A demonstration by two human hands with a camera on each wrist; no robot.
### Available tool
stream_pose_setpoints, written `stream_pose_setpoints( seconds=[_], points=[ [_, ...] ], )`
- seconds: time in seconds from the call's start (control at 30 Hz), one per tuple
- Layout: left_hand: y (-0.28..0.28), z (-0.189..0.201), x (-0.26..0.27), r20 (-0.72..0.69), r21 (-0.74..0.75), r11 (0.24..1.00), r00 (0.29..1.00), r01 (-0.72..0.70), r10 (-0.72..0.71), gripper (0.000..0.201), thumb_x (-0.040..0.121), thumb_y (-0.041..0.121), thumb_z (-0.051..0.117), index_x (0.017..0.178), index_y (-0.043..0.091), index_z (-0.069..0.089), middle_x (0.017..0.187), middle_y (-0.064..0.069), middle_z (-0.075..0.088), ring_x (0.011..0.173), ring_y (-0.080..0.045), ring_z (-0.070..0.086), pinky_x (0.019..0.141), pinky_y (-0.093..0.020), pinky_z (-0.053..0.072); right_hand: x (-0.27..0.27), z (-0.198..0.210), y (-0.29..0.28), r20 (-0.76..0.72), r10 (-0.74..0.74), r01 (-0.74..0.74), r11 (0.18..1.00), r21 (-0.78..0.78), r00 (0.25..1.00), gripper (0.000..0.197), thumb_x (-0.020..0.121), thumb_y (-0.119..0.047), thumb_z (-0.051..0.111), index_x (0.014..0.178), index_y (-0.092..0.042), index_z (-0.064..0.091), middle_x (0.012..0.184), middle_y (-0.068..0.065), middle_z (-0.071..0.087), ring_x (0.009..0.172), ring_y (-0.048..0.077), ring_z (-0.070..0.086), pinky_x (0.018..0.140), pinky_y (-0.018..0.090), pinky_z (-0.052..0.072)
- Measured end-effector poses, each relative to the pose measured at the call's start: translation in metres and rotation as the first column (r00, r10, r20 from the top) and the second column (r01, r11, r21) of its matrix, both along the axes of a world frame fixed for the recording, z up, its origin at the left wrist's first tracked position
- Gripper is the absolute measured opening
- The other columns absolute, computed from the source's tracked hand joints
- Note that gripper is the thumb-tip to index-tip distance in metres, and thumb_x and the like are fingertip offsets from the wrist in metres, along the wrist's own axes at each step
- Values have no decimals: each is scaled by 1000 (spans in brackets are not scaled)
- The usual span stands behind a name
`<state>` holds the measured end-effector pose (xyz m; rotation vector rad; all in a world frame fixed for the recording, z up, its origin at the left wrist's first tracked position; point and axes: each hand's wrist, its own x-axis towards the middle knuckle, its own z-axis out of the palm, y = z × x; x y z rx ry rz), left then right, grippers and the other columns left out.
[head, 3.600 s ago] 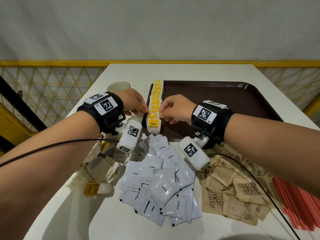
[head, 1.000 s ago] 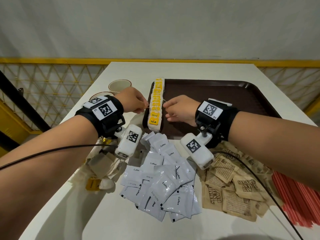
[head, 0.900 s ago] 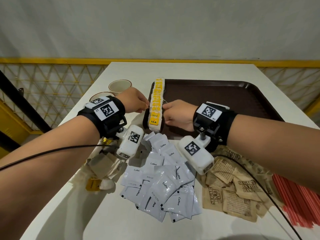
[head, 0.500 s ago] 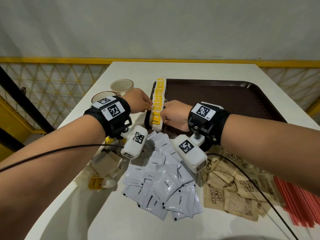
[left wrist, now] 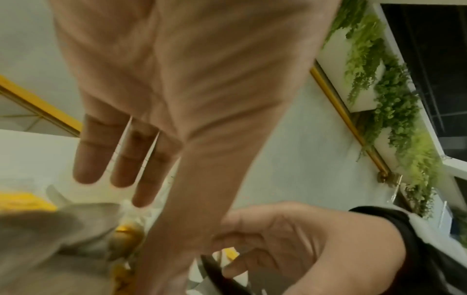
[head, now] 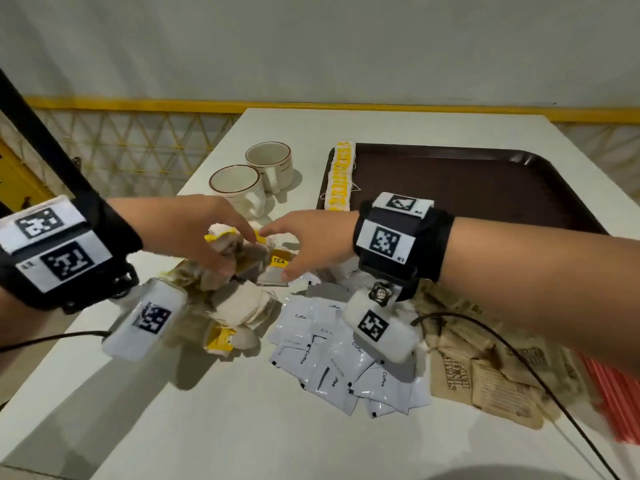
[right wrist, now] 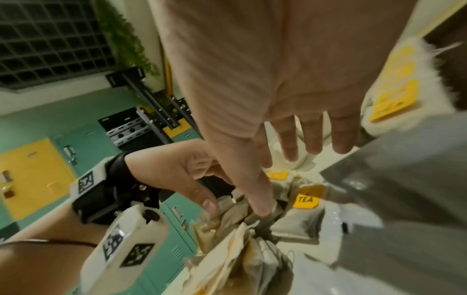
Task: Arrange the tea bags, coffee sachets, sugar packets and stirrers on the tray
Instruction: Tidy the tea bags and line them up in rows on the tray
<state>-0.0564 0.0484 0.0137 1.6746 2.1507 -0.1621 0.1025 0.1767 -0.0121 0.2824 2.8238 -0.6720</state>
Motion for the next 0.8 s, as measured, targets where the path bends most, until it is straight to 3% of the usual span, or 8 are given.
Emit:
stream_pose_setpoints(
  seconds=[0.13, 0.2, 0.27, 0.43, 0.53, 0.6, 0.7, 0.8],
  points=[
    [3, -9, -8, -12, 86, 986, 990, -142, 144, 45, 71, 29, 81, 107, 37, 55, 108, 15, 54, 100, -12, 55, 80, -27, 48, -22, -6, -7, 11, 8, -8, 998, -56, 1000, 85, 77, -23, 78, 147, -19, 30, 141, 5, 48, 124, 23, 50, 103, 33, 42],
    [5, -12, -13, -33, 18, 982, 982, -185, 186, 46, 69, 31, 82, 106, 33, 55, 107, 12, 57, 95, -12, 59, 81, -30, 50, -28, -11, -8, 56, 59, -55, 996, -69, 997, 92, 74, -19, 81, 148, -17, 27, 141, 3, 47, 121, 20, 51, 91, 19, 42],
    [6, -14, -14, -48, -14, 984, 983, -177, 176, 40, 69, 30, 82, 99, 36, 56, 101, 13, 59, 88, -10, 61, 80, -31, 52, -34, -19, -9, 71, 108, -111, 993, 35, 992, 96, 70, -20, 84, 148, -18, 27, 139, 2, 48, 115, 18, 53, 79, 20, 44],
    [10, -16, -18, -43, 64, 984, 985, -163, 166, 27, 75, 19, 77, 94, 32, 62, 90, 8, 65, 73, -13, 62, 63, -23, 49, -49, -30, -10, -30, 79, -68, 956, 285, 996, 50, 80, -14, 72, 123, -14, 46, 116, 9, 57, 101, 26, 57, 64, 25, 36],
    [10, -12, -18, 96, 117, 965, 969, -237, 226, 20, 80, 10, 73, 89, 25, 64, 87, -2, 68, 65, -20, 68, 62, -26, 57, -55, -32, -8, -76, 84, -58, 954, 295, 994, 28, 81, -9, 66, 98, -17, 44, 97, 7, 53, 87, 24, 50, 50, 21, 28],
    [9, -7, -18, 159, 169, 944, 953, -283, 258, 16, 83, 9, 69, 90, 22, 65, 85, -6, 68, 63, -20, 69, 57, -22, 57, -56, -29, -6, -100, 52, -23, 962, 271, 994, 25, 81, -9, 65, 95, -18, 47, 93, 2, 49, 83, 20, 48, 53, 18, 31],
    [5, 1, -17, 244, 281, 896, 928, -344, 280, 5, 88, 18, 65, 92, 20, 65, 85, -7, 66, 66, -16, 65, 51, -13, 51, -48, -13, 3, -181, -23, 55, 983, 174, 983, 26, 81, -10, 67, 106, -14, 60, 98, -2, 53, 86, 15, 50, 59, 17, 37],
    [3, 6, -12, 493, 370, 791, 825, -487, 277, 8, 92, 11, 58, 98, 11, 64, 92, -13, 65, 78, -18, 63, 64, -21, 59, -26, 8, 16, -259, -183, 162, 982, -99, 948, 26, 80, -10, 71, 103, -16, 62, 104, -3, 63, 89, 13, 60, 70, 20, 50]
  ],
)
